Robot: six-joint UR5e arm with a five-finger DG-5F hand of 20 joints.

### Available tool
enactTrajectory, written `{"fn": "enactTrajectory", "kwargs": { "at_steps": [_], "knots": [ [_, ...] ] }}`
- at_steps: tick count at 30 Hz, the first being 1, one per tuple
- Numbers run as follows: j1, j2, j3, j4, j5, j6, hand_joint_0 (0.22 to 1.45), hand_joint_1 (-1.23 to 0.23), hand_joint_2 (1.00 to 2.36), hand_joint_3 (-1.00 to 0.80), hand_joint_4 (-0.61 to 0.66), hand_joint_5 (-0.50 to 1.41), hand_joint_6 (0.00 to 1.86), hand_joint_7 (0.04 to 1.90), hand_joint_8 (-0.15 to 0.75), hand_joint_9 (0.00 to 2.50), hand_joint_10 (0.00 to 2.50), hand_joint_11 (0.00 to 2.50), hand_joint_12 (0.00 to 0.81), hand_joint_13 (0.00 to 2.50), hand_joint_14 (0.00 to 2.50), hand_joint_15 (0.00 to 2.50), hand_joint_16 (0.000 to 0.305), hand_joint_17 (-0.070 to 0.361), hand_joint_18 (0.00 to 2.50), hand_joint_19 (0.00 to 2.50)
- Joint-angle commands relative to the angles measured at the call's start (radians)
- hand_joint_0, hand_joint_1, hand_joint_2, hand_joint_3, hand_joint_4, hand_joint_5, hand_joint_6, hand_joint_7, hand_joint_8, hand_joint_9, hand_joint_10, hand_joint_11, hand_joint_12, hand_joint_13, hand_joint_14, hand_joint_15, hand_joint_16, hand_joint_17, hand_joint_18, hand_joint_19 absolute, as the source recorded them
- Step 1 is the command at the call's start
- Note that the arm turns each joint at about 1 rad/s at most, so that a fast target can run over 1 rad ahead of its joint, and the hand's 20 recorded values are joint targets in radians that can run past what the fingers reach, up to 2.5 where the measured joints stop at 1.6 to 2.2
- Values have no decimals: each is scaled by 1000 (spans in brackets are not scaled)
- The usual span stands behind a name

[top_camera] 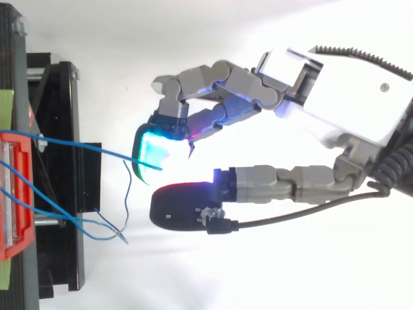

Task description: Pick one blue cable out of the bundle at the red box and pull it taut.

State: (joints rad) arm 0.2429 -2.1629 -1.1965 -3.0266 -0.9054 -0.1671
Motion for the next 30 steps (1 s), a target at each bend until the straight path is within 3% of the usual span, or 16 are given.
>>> {"fn": "enactTrajectory", "kwargs": {
  "at_steps": [1, 30],
  "knots": [
    [3, 0, 0, 2, 0, 0, 577, -804, 1020, 99, 28, -114, 857, 1301, 356, 753, 17, 683, 451, 309, 2, 59, 66, 148, 314, 78],
    [3, 0, 0, 0, -3, 0, 578, -803, 1016, 91, 22, -110, 855, 1271, 355, 871, 17, 703, 447, 347, 2, 63, 68, 152, 300, 48]
  ]
}}
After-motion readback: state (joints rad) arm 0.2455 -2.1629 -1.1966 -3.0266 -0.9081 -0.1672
